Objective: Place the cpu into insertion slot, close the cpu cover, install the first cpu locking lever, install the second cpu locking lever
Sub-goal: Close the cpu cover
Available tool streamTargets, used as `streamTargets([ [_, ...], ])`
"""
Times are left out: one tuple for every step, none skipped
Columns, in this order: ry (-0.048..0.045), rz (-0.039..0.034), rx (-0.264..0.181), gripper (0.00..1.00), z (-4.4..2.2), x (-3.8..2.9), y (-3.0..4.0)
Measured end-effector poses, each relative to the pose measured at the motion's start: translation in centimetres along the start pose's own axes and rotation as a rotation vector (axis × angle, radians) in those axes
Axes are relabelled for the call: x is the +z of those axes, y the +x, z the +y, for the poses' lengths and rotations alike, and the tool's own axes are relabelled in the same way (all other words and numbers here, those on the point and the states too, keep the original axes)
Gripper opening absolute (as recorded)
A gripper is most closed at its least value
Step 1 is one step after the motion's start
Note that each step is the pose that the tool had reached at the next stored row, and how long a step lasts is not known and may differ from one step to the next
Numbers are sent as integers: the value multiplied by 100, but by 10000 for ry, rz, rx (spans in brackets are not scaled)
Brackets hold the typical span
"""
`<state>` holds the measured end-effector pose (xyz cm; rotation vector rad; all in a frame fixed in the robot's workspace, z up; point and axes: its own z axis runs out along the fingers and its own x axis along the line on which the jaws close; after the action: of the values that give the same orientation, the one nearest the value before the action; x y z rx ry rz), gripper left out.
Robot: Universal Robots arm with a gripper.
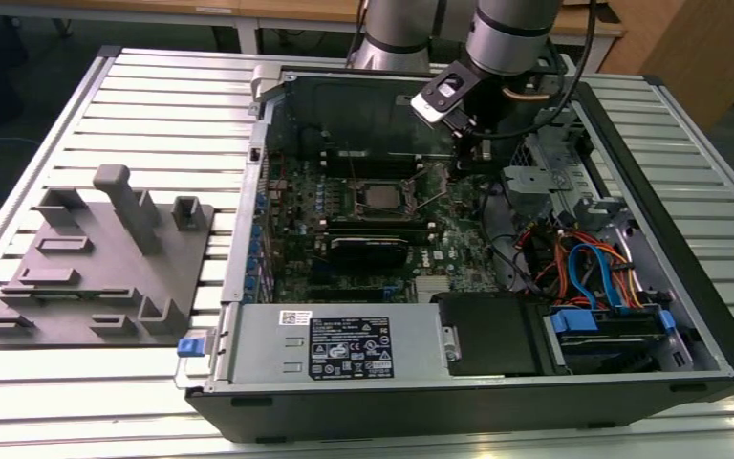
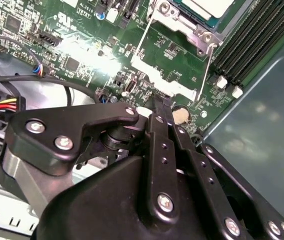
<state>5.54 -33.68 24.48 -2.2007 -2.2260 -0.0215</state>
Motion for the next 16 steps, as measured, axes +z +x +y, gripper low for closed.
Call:
streamTargets([
  [0, 0, 0, 10, -7, 5, 0],
  [0, -2, 0, 10, -17, 7, 0],
  [0, -1, 0, 10, -27, 10, 0],
  [0, 0, 0, 10, -39, 11, 0],
  [0, 0, 0, 10, -46, 11, -1],
  [1, -1, 1, 10, -50, 11, -1],
  [0, 0, -1, 10, -50, 11, 0],
  [0, 1, -1, 10, -50, 11, 0],
  [0, -1, 0, 10, -51, 11, 0],
  [0, 0, 0, 10, -52, 11, 0],
  [0, 0, 0, 10, -53, 11, 0],
  [0, 0, 0, 10, -54, 11, 0],
  [0, 0, 0, 10, -54, 11, 0],
  [0, 0, 0, 10, -55, 11, 0],
  [0, 0, 0, 10, -55, 11, 0],
  [0, 0, 0, 10, -58, 11, 0],
])
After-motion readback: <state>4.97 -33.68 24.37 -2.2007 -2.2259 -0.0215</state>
